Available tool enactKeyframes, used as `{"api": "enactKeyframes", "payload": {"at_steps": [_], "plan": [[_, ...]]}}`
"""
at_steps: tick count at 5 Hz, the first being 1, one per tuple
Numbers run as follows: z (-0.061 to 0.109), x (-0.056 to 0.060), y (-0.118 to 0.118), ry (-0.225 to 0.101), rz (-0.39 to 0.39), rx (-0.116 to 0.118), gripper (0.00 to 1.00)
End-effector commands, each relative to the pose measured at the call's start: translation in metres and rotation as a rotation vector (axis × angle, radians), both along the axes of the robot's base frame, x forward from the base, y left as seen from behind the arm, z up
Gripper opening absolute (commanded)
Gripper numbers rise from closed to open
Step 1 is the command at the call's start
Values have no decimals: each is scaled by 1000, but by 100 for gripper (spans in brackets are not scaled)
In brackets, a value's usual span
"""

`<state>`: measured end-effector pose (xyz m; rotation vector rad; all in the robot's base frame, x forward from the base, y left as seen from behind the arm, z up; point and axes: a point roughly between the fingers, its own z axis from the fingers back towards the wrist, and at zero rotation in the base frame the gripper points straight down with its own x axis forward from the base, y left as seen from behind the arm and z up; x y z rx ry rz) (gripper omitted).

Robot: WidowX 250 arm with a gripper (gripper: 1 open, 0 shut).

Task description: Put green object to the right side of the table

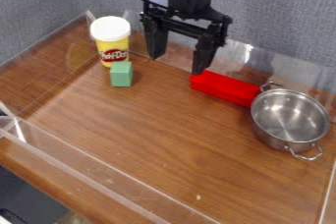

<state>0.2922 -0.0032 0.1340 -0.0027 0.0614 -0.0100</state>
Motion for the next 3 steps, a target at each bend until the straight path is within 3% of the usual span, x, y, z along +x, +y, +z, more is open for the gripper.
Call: {"api": "enactKeyframes", "payload": {"at_steps": [1, 3], "plan": [[-7, 2, 6, 15, 30, -1, 100], [-12, 12, 59, 6, 257, -17, 100]]}}
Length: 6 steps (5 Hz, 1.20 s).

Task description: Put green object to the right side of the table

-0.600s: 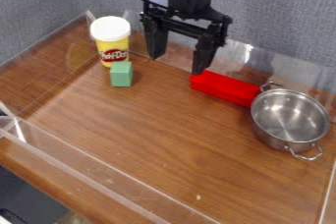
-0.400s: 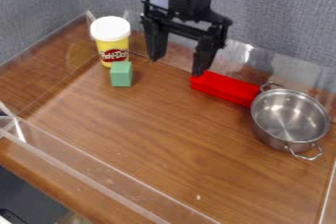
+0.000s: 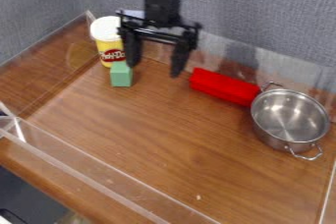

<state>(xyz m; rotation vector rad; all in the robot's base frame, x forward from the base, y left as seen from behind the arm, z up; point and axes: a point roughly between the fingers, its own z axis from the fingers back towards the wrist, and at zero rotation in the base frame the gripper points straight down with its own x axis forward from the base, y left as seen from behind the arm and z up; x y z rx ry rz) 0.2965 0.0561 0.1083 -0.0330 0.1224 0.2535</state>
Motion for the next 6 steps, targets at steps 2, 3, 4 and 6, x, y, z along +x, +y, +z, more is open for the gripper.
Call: {"api": "enactKeyframes", "payload": {"at_steps": [2, 3, 4, 6], "plan": [[10, 17, 55, -70, 128, 18, 100], [-4, 25, 62, -68, 166, 26, 100], [-20, 33, 66, -60, 183, 36, 100], [-49, 48, 72, -40, 215, 56, 100]]}}
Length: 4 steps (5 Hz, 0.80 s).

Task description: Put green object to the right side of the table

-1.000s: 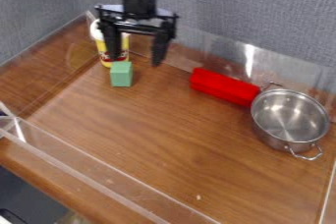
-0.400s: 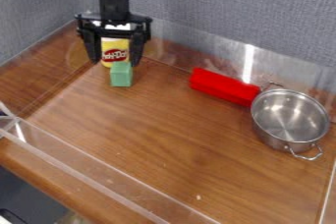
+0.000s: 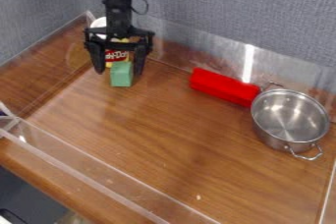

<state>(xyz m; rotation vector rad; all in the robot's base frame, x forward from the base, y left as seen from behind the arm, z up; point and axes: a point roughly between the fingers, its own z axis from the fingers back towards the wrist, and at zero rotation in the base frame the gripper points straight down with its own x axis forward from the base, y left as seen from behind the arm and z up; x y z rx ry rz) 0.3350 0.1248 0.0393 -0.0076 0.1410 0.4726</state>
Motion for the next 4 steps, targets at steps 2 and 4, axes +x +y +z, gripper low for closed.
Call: {"api": "enactKeyframes", "payload": {"at_steps": [2, 4], "plan": [[4, 16, 5, -52, 11, 29, 0], [15, 12, 2, -65, -12, -2, 0]]}}
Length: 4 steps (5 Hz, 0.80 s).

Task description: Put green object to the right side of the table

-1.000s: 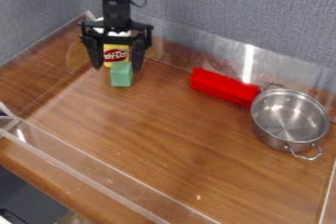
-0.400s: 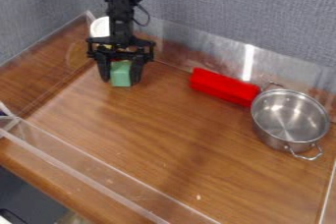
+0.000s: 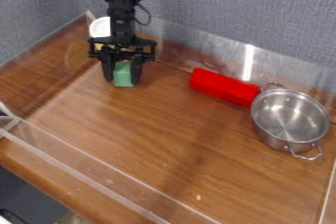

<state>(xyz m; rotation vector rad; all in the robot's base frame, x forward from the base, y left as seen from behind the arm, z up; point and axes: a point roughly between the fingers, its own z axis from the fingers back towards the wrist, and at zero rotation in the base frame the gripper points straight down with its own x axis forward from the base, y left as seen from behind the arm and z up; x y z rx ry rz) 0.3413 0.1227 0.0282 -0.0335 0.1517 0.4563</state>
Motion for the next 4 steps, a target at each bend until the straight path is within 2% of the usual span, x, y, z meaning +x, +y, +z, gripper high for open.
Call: {"api": "enactKeyframes", "payload": {"at_steps": [1, 4], "plan": [[34, 3, 3, -76, -10, 9, 0], [57, -4, 0, -103, -45, -33, 0]]}}
